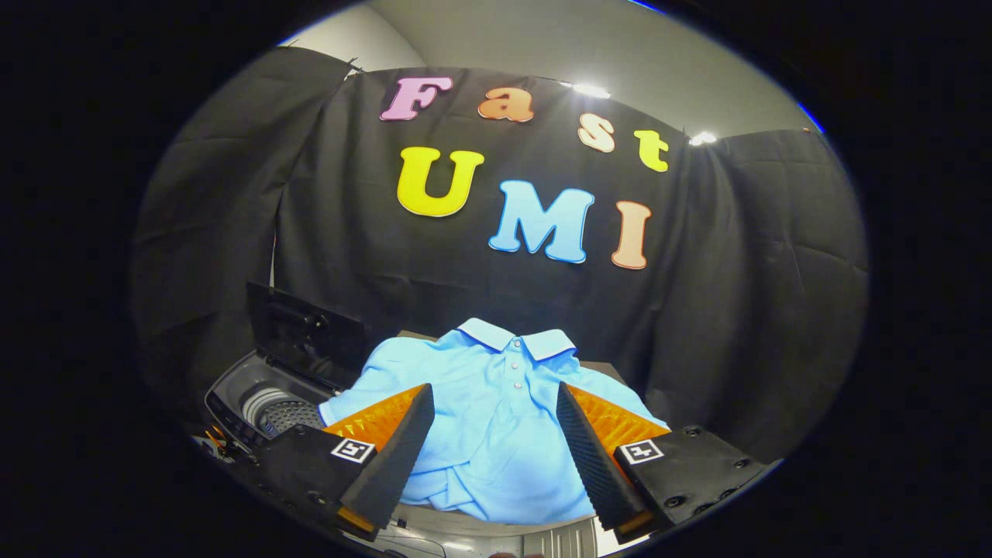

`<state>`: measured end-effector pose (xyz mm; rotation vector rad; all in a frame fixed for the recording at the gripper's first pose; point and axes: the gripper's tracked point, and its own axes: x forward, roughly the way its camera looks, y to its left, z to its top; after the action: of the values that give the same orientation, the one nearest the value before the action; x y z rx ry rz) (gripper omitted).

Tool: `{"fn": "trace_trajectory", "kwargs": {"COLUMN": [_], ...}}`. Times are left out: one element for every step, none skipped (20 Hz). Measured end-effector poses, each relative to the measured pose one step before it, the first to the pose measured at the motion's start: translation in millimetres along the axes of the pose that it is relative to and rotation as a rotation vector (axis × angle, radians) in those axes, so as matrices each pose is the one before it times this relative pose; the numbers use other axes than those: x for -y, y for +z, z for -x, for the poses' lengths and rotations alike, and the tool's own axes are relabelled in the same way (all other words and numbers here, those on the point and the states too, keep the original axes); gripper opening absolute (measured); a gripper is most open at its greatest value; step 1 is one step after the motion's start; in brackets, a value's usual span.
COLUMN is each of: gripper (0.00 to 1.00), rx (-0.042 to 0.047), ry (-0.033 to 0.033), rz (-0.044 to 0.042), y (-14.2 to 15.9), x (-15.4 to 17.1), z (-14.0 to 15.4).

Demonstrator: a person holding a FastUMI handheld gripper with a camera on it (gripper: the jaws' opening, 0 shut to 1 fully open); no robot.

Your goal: Put the clothes into the washing machine and then close the washing machine lid.

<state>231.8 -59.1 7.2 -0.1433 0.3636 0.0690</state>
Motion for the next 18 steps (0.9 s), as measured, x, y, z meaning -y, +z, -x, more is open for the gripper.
{"fn": "trace_trajectory", "kwargs": {"gripper": [0.99,0.99,0.99,0.99,0.98,0.98,0.99,0.98,0.99,0.99,0.99,0.99,0.99,0.99,0.99,0.99,0.99,0.99], "rx": [-0.01948,-0.0244,-0.01982,-0.0114,-0.01611,-0.0195,-0.02058,-0.02353,-0.01402,-0.01045,-0.01215,-0.01226,-0.01553,-0.0152,-0.00229,-0.00358,-0.01114,-0.01384], "ry": [0.0011,-0.00101,-0.0037,-0.00256,0.00964,0.00866,0.00541,0.00263,-0.00088,0.00311,0.00442,0.00705,0.01121,0.00917,0.00576,0.00331,0.00323,0.00348], "rz": [-0.00612,-0.00423,-0.00367,-0.0066,-0.00713,-0.00682,-0.00625,-0.00543,-0.00506,-0.00627,-0.00568,-0.00469,-0.00192,0.00162,0.00045,0.00112,0.00212,-0.00283], "y": [-4.77,-4.75,-4.14,-2.19,-3.62,-3.32,-3.19,-4.46,-3.37,-2.88,-2.49,-3.29,-5.28,-2.94,-0.75,1.27,-1.51,-0.97], "x": [1.64,2.57,3.13,2.67,-1.64,-0.2,0.93,2.32,2.29,0.56,0.53,-0.33,-1.83,-1.39,-0.63,0.17,-1.02,0.09], "z": [-8.37,-6.89,-7.29,-5.95,-6.56,-5.9,-5.58,-5.41,-3.81,-3.18,-3.16,-3.03,-2.86,-1.63,-0.07,-0.02,-0.31,-1.07]}}
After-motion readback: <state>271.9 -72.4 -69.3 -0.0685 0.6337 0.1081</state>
